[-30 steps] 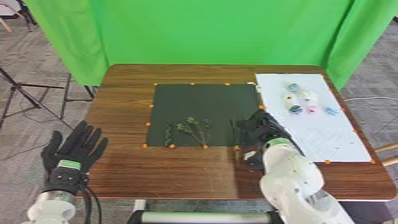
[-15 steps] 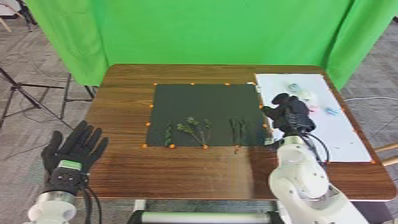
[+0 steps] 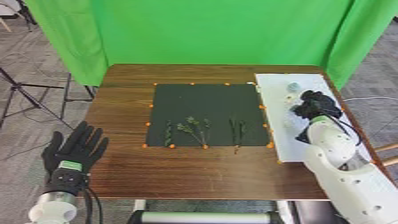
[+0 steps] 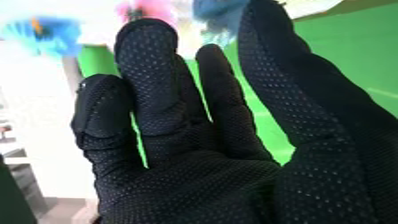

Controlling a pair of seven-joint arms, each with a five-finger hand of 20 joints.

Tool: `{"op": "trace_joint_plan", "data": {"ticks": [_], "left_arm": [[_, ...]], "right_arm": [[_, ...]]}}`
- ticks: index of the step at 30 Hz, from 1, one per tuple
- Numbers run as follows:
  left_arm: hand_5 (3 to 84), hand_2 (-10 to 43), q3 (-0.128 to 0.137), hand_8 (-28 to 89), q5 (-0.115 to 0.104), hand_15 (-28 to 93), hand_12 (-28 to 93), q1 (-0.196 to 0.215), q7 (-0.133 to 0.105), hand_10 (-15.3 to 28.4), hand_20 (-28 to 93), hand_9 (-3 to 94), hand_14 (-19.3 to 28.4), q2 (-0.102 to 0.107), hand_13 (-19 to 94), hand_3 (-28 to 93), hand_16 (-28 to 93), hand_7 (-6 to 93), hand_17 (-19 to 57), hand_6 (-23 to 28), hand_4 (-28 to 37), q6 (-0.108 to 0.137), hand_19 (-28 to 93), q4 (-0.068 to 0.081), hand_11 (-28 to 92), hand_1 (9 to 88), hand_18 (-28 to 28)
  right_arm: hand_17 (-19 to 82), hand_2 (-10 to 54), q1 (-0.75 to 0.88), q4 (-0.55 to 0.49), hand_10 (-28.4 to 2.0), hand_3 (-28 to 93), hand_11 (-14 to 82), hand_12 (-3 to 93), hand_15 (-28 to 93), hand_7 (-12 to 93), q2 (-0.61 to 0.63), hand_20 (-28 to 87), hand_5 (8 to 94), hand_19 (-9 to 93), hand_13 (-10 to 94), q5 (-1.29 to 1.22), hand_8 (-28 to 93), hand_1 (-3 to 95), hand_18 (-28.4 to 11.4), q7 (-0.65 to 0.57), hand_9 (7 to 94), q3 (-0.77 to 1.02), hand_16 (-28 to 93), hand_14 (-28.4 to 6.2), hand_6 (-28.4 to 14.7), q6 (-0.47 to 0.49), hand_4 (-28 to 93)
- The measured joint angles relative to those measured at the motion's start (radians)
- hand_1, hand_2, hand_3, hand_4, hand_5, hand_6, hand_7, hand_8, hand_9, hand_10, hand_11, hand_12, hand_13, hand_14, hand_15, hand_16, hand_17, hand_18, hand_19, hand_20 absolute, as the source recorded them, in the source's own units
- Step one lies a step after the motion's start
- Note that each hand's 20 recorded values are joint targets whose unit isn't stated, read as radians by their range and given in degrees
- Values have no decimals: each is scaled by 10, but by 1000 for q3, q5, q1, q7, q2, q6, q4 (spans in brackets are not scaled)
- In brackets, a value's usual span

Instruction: Arrange flowers

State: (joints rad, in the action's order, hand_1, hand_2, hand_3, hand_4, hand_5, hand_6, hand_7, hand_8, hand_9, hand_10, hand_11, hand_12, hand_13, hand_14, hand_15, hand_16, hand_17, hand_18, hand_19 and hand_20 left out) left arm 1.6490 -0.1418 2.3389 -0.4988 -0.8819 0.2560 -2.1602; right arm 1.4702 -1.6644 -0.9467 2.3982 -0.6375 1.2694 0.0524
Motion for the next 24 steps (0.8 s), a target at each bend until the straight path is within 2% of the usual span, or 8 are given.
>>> {"op": "trace_joint_plan", "data": {"ticks": [5, 10, 13, 14, 17, 19, 24], "left_arm": [[434, 167, -6, -103, 2, 498, 122, -1, 1, 145, 117, 377, 157, 0, 282, 752, -94, 206, -54, 83, -279, -1, 428, 0, 291, 274, 145], [434, 167, -14, -104, 2, 497, 122, -4, 2, 146, 117, 378, 157, 0, 282, 752, -94, 206, -54, 83, -280, -2, 428, 0, 292, 274, 145], [435, 167, -16, -104, 2, 497, 122, -8, 5, 146, 117, 377, 157, -3, 282, 752, -93, 206, -54, 83, -279, -2, 428, 1, 292, 274, 145], [434, 167, -16, -104, 2, 497, 122, -8, 7, 146, 117, 377, 157, -4, 282, 752, -94, 206, -54, 83, -279, -2, 428, 1, 292, 274, 145], [435, 167, -16, -104, 5, 496, 121, -10, 16, 147, 118, 377, 157, -5, 282, 752, -93, 205, -54, 83, -279, -3, 428, 1, 291, 274, 145], [435, 167, -16, -104, 7, 496, 122, -11, 20, 147, 117, 376, 157, -6, 282, 752, -93, 205, -54, 84, -280, -4, 427, 1, 291, 274, 145], [435, 167, -16, -103, 8, 495, 122, -16, 21, 148, 117, 376, 157, -5, 281, 752, -92, 203, -54, 85, -279, -6, 426, 1, 290, 274, 145]], "right_arm": [[459, -95, -21, 3, -88, 735, 123, 105, 496, 193, 1, 255, 562, 922, 760, 16, -137, 548, -184, 2, 595, -18, 357, -49, -3, 25, -283], [467, -95, -36, 8, -88, 712, 123, 110, 476, 194, 0, 258, 588, 924, 770, 15, -138, 571, -178, 16, 624, -36, 373, -41, 3, 75, -283], [461, -95, -41, 11, -89, 699, 129, 118, 459, 209, -2, 266, 625, 921, 768, 13, -129, 585, -180, 19, 670, -44, 392, -39, 14, 106, -283], [460, -95, -42, 11, -88, 698, 128, 133, 456, 213, -3, 275, 643, 918, 770, 10, -91, 589, -181, 19, 690, -44, 397, -38, 14, 120, -283], [461, -95, -42, 10, -78, 686, 53, 281, 501, 257, -5, 316, 720, 922, 784, 1, -3, 611, -184, 22, 818, -41, 392, -51, 17, 148, -283], [468, -95, -42, 7, -75, 679, 56, 338, 534, 258, -5, 329, 754, 928, 793, 2, 21, 619, -183, 26, 872, -37, 347, -59, 18, 148, -283], [476, -95, -33, 2, -75, 689, 76, 381, 553, 256, -6, 342, 779, 932, 801, 4, 33, 620, -183, 32, 899, -34, 324, -59, 16, 134, -283]]}}
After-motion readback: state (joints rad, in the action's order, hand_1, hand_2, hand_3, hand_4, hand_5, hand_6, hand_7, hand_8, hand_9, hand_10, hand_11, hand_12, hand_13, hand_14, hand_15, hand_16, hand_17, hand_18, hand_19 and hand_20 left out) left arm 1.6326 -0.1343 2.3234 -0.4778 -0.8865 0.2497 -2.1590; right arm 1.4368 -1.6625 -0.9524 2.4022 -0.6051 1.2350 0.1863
